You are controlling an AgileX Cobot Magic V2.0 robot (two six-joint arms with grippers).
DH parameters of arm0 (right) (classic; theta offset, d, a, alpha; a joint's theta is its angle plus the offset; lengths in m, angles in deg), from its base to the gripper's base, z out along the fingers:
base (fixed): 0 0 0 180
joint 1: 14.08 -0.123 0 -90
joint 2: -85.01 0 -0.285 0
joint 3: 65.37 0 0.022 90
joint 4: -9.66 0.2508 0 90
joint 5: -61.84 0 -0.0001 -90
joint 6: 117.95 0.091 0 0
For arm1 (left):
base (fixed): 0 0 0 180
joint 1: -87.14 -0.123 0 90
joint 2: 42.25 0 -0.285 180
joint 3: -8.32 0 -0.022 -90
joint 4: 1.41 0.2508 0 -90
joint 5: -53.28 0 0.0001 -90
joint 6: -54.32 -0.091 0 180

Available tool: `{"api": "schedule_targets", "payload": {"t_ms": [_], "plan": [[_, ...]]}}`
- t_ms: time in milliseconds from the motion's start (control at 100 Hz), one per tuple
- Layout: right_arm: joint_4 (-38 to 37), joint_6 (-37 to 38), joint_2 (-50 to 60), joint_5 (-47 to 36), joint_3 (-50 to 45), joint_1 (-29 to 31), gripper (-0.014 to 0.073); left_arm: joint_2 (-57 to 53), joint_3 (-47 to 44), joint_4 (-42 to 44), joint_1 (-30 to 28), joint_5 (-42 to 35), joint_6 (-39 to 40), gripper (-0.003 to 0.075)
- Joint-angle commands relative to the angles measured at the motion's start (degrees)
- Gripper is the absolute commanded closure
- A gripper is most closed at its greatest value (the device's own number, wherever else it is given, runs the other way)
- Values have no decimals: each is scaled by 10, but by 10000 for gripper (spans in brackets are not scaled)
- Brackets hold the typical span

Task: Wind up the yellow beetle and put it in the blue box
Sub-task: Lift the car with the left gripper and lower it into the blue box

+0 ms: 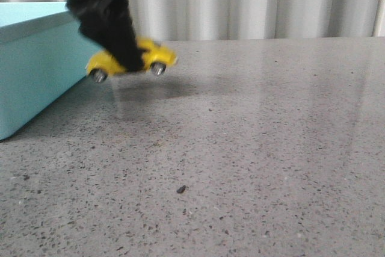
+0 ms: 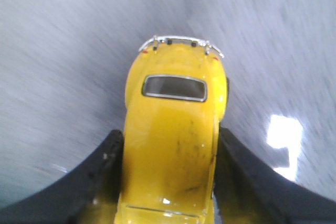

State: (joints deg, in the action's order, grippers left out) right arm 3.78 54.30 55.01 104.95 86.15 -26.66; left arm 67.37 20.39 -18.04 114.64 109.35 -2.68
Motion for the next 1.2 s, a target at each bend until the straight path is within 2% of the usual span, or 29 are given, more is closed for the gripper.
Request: {"api": "schedule_targets", "payload": {"t_ms": [0, 210, 290, 380, 530, 610, 690, 910, 980, 1030, 1160, 1190], "plan": [[-10, -5, -6, -42, 13, -2, 645, -30, 80, -27, -1, -20, 6, 680], [-11, -5, -6, -42, 13, -2, 645, -39, 183, -25, -25, -27, 15, 680], [-11, -5, -6, -42, 13, -2, 645, -39, 190, -11, -49, -25, 48, 680], [-11, -5, -6, -42, 13, -2, 645, -36, 190, 40, -80, 8, 120, 680], [-11, -5, -6, -42, 13, -2, 645, -36, 160, 91, -148, 42, 278, 680], [-12, -5, -6, -43, 13, -2, 645, -36, 139, 91, -181, 58, 329, 680], [-19, -5, -6, -47, 13, -2, 645, -36, 108, 91, -210, 73, 356, 680], [-39, -5, -6, -48, 13, -2, 645, -36, 7, 113, -251, 62, 363, 671], [-39, -5, -6, -48, 13, -2, 645, -36, -17, 122, -257, 58, 363, 636], [-39, -5, -6, -47, 13, -2, 645, -36, -31, 122, -262, 54, 363, 582], [-39, -5, -6, -42, 13, -2, 645, -36, -57, 123, -263, 28, 366, 347], [-39, -5, -6, -40, 13, -2, 645, -36, -58, 121, -263, 22, 369, 318]]}}
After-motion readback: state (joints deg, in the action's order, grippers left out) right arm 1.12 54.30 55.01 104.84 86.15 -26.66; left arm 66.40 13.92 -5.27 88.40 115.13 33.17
